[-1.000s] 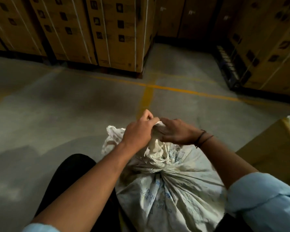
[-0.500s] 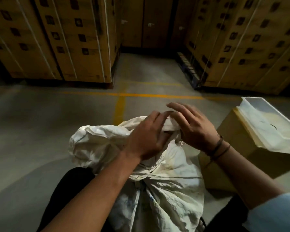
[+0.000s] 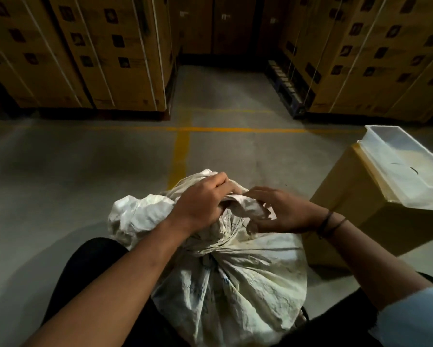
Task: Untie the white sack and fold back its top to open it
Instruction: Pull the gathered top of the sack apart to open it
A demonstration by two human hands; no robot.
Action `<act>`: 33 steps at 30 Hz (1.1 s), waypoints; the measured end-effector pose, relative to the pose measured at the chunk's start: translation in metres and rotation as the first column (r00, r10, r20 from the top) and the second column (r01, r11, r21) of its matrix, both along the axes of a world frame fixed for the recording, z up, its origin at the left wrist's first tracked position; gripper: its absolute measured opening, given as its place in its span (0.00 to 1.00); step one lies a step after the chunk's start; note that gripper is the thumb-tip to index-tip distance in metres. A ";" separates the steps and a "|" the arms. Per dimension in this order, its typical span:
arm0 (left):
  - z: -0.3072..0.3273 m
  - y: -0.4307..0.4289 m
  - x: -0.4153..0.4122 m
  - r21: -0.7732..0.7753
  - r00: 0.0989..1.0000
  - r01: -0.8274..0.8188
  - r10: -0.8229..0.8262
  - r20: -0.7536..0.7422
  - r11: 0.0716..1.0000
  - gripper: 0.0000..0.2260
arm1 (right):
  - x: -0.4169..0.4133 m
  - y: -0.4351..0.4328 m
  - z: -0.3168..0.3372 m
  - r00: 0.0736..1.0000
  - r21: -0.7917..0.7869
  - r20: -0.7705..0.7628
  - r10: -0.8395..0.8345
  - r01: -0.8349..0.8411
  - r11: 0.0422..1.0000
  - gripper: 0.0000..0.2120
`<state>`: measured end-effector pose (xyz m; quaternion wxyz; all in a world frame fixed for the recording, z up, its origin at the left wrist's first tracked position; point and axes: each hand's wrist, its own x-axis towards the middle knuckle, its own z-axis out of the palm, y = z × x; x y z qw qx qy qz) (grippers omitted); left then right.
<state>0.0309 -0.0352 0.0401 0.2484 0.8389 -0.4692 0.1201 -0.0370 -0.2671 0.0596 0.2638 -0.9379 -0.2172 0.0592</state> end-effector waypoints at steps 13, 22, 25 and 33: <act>-0.012 -0.011 0.001 0.276 0.937 -0.297 0.335 -0.103 0.914 0.21 | 0.008 0.022 -0.014 0.626 -0.193 0.772 -0.111 0.396 0.898 0.06; -0.021 -0.006 -0.002 0.194 0.961 -0.266 0.245 0.128 0.944 0.15 | 0.012 0.016 -0.008 0.947 0.065 0.319 -0.037 0.017 0.998 0.30; -0.024 -0.001 -0.008 -0.012 0.955 -0.122 0.121 0.272 0.992 0.14 | 0.011 0.009 -0.004 0.999 0.203 0.036 -0.004 -0.004 0.979 0.44; -0.003 -0.011 -0.011 0.152 0.930 -0.168 0.207 -0.303 0.974 0.34 | 0.026 -0.004 -0.017 0.726 -0.328 0.676 -0.124 0.448 0.832 0.21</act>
